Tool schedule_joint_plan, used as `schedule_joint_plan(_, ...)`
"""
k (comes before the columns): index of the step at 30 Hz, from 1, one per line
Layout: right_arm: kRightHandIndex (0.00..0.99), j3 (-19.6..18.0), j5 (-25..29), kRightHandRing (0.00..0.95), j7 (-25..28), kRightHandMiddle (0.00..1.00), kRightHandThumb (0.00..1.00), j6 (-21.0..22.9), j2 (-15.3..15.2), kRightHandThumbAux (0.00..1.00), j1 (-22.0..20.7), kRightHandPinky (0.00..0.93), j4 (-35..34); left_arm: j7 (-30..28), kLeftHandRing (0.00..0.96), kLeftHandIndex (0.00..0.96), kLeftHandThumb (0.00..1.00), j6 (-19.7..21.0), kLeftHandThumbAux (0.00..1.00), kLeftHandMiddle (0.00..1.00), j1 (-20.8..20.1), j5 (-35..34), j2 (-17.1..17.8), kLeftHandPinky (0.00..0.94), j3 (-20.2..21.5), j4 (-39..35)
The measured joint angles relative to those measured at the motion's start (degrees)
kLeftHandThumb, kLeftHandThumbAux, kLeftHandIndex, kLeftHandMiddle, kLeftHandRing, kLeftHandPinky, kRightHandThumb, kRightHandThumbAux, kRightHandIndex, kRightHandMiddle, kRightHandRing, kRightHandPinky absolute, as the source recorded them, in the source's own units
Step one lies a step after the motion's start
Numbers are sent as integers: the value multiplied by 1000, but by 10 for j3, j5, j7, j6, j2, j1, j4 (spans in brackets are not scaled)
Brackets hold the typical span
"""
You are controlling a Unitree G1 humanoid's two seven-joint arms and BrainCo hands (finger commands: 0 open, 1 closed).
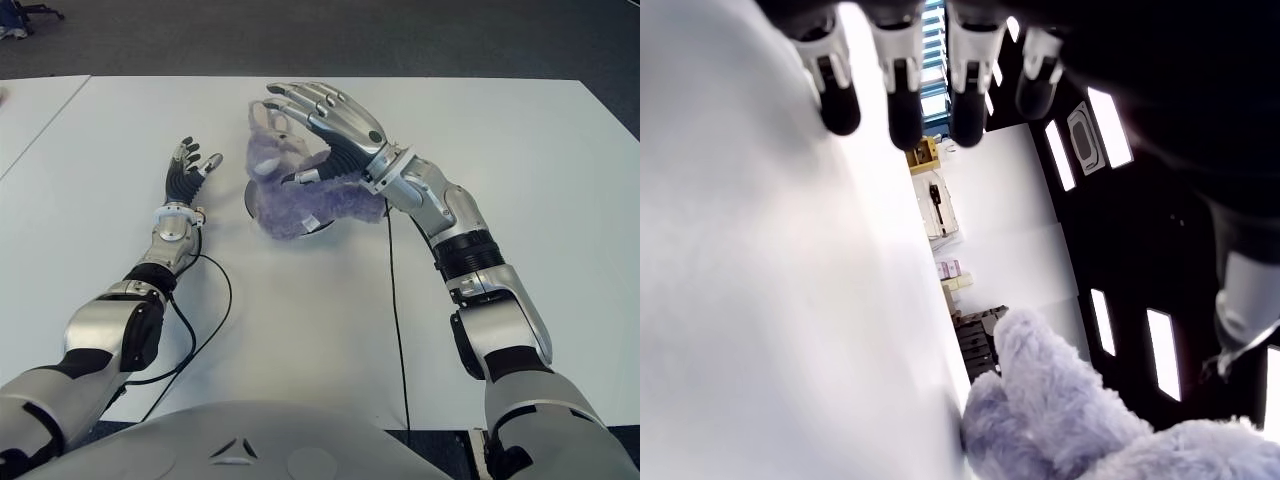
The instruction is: Put the doll into the plate.
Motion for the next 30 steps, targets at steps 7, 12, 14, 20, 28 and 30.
schedule_joint_plan(7,0,-11,91,0,60,0,91,-1,7,360,-24,0,38,0,128,40,0,0,530,132,-1,0,-1,108,0,0)
schedule_joint_plan(12,0,-38,181,0,125,0,67,5,8,349,-58,0,79,0,126,38,0,0,533,129,-1,0,-1,113,0,0)
schedule_joint_plan(14,0,-51,215,0,150,0,61,14,9,345,-79,0,99,0,127,38,0,0,534,129,-1,0,-1,117,0,0)
schedule_joint_plan(20,0,-97,310,0,228,0,29,51,16,347,-154,0,152,0,130,40,0,0,540,130,-1,0,-1,125,0,0)
schedule_joint_plan(28,0,-151,448,0,345,0,43,148,23,356,-198,0,126,0,125,39,0,0,532,128,-3,0,-2,107,0,-1)
schedule_joint_plan(30,0,-162,481,0,362,0,58,194,25,344,-197,0,101,0,124,40,0,0,526,128,-4,0,-2,105,0,-1)
